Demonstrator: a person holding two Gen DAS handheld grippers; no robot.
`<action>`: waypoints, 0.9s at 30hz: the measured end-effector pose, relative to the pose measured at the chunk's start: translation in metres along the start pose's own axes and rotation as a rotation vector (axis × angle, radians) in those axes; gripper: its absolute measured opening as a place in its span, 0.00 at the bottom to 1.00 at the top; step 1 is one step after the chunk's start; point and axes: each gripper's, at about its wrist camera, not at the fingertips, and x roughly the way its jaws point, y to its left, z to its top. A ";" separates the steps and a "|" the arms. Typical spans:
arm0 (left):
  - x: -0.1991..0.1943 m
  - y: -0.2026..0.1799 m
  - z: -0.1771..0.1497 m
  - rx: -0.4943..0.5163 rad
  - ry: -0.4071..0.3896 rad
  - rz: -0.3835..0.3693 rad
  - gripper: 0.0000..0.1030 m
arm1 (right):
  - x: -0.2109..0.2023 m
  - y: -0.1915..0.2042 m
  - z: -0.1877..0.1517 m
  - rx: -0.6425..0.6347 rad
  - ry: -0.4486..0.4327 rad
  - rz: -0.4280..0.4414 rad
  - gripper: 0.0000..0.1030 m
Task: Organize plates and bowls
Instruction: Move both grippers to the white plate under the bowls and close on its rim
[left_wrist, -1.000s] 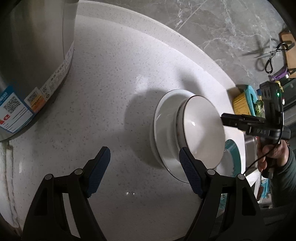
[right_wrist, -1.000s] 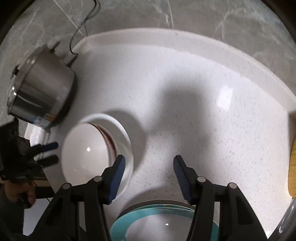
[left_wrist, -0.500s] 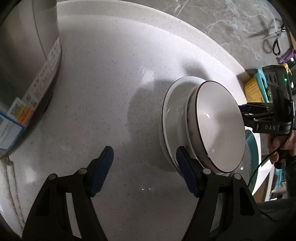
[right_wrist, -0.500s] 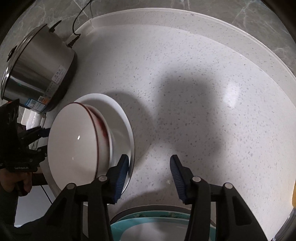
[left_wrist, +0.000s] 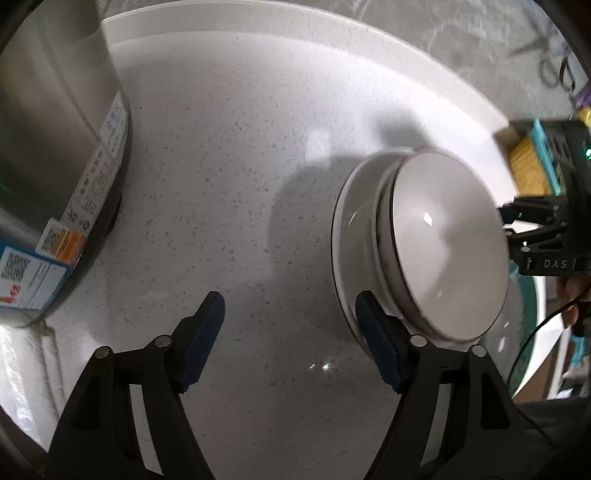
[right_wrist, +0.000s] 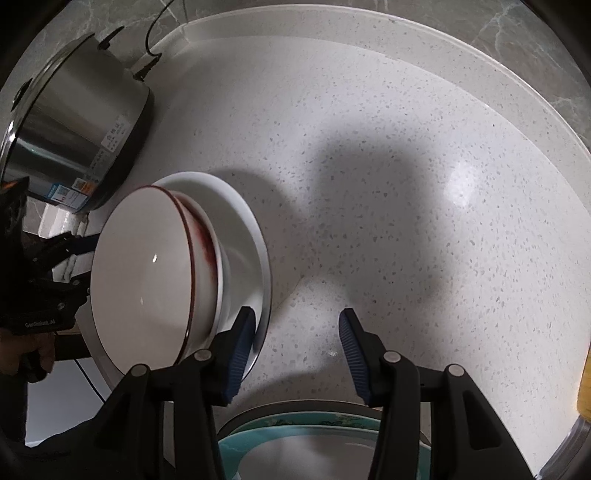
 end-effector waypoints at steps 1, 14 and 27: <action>0.002 -0.003 0.001 0.002 0.000 0.014 0.71 | 0.005 0.003 0.001 -0.009 0.013 -0.003 0.49; 0.030 -0.005 0.005 -0.046 -0.038 -0.095 0.49 | 0.026 0.008 -0.008 0.045 -0.082 0.091 0.45; 0.037 -0.035 0.018 0.020 -0.058 -0.061 0.20 | 0.034 0.021 -0.003 0.017 -0.116 0.083 0.36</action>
